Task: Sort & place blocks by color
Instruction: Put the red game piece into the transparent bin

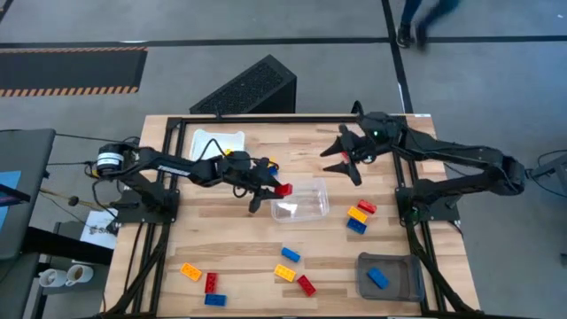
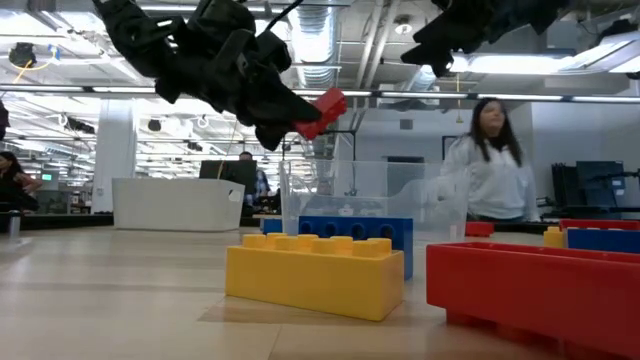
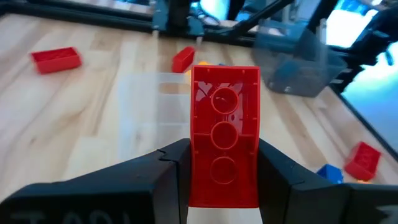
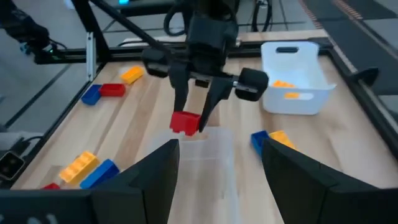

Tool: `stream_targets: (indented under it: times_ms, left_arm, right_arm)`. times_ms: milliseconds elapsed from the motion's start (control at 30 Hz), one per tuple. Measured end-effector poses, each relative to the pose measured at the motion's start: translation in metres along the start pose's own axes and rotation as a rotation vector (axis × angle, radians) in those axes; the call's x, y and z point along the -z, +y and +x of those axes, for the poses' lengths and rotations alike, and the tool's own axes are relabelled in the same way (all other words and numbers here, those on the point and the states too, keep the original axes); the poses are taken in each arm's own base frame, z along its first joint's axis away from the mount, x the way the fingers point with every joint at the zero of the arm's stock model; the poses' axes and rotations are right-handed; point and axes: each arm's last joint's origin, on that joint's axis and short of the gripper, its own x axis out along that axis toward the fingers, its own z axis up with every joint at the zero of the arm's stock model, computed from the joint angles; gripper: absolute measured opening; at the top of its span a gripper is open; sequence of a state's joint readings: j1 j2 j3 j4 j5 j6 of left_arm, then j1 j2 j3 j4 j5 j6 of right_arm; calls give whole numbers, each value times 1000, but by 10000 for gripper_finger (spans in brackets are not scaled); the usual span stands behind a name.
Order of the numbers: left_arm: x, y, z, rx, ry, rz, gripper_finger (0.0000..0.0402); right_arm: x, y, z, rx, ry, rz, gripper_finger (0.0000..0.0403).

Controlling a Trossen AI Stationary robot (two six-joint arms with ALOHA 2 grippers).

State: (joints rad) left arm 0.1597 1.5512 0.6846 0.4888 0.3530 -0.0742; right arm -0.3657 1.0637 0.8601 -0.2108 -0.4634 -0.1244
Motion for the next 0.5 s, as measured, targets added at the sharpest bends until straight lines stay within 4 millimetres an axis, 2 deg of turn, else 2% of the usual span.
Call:
stream_targets:
  times_ms: [267,500]
  left_arm:
    - [8,4,15,38,-7,-13,96]
    - [12,1,22,23,15,-23,96]
  right_arm:
    - [20,-2,10,20,-44,72,249]
    - [12,8,14,-22,-127,24,249]
